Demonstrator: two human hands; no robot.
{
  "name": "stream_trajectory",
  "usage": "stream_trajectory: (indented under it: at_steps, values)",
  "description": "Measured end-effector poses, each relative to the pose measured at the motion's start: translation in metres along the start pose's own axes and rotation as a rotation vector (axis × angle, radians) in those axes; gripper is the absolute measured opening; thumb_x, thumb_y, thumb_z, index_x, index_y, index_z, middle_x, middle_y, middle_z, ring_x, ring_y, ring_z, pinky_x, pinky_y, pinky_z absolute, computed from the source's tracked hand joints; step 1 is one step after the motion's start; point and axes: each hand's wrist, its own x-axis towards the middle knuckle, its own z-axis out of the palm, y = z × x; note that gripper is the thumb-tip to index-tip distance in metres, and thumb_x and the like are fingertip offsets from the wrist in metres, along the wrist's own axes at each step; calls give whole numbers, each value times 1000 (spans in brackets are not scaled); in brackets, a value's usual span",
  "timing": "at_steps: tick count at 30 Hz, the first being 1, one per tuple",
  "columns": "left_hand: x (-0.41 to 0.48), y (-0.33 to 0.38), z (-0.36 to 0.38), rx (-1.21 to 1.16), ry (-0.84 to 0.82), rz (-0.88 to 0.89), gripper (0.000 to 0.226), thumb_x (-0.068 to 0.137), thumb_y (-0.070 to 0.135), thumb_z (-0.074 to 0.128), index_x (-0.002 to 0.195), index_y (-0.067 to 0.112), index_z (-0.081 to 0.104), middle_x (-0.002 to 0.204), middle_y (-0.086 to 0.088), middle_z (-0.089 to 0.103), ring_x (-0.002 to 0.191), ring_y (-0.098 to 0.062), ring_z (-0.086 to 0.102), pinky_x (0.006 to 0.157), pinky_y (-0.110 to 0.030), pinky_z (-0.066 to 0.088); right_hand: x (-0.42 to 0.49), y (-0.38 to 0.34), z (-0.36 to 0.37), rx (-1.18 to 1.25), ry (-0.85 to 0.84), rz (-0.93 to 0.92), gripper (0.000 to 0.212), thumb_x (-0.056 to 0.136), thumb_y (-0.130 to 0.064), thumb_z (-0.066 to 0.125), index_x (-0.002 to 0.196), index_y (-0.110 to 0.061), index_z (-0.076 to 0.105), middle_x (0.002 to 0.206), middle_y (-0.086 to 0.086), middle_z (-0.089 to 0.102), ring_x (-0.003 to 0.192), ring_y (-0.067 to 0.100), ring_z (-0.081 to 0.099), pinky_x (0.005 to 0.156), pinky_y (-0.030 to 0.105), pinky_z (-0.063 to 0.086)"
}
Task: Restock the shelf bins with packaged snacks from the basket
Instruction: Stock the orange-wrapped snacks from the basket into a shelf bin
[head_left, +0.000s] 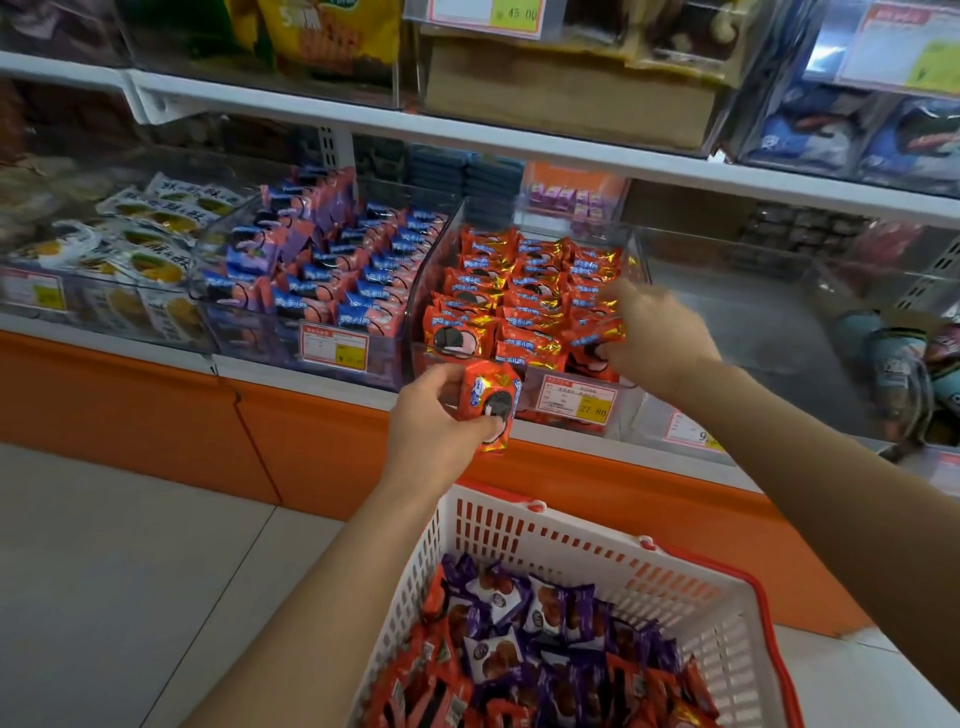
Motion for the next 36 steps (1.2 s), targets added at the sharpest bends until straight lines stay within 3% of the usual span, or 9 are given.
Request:
stream_trajectory:
  at_steps: [2,5,9,14,17,24,30,33,36]
  values:
    - [2,-1,1,-2,4,-6,50,74,3,76,119,17,59,105,4,60,94,-9,55,67,-13,42,6,-2,5,-144,-32,-54,58,86,-27,66,138,-23,40,135,7,53,120,28,51,94,42,46]
    - [3,-2,5,-3,6,-9,50,74,3,77,119,18,59,108,3,60,98,-12,57,72,-17,47,14,-6,13,-54,-110,-50,57,89,-28,64,139,-24,39,135,7,53,119,29,54,91,41,48]
    - [4,-1,12,-9,-6,1,50,75,5,76,121,18,58,115,1,61,96,-8,54,69,-13,44,20,1,20,9,-198,-11,37,87,-22,66,122,-14,55,123,9,59,110,28,57,91,39,48]
    - [5,-2,16,3,-25,12,49,77,8,76,120,19,57,121,1,59,96,-6,50,65,-8,40,22,0,23,-474,-149,-96,34,87,-41,62,111,-17,56,103,3,63,96,22,60,82,33,47]
    - [7,-3,15,1,-31,10,49,78,9,75,122,19,56,123,1,58,98,-5,50,64,-9,40,26,2,18,-541,-173,-94,40,87,-48,60,110,-16,54,94,1,59,87,20,59,81,33,48]
    - [8,-8,13,12,-32,14,45,77,6,75,117,19,58,116,2,59,94,-6,51,61,-6,40,26,8,27,-431,-214,-249,56,92,-28,60,139,-15,34,134,8,52,119,27,54,95,36,46]
    - [8,-6,15,-13,-28,6,51,76,11,77,121,20,55,111,6,57,97,-9,53,72,-16,46,21,11,26,-393,-187,-240,49,92,-29,59,134,-15,40,130,7,55,113,25,57,91,35,49]
    - [6,-4,16,-84,-7,-8,53,72,16,81,116,23,53,112,4,61,99,-12,59,82,-28,54,13,10,27,-388,-169,-196,54,93,-22,58,138,-12,30,133,10,51,116,26,55,88,36,52]
    - [6,-4,17,-134,1,19,56,70,18,83,115,23,51,112,2,63,100,-13,62,78,-26,56,-2,7,21,-328,-117,-218,65,91,-18,61,143,-14,21,141,9,43,125,26,49,88,36,52]
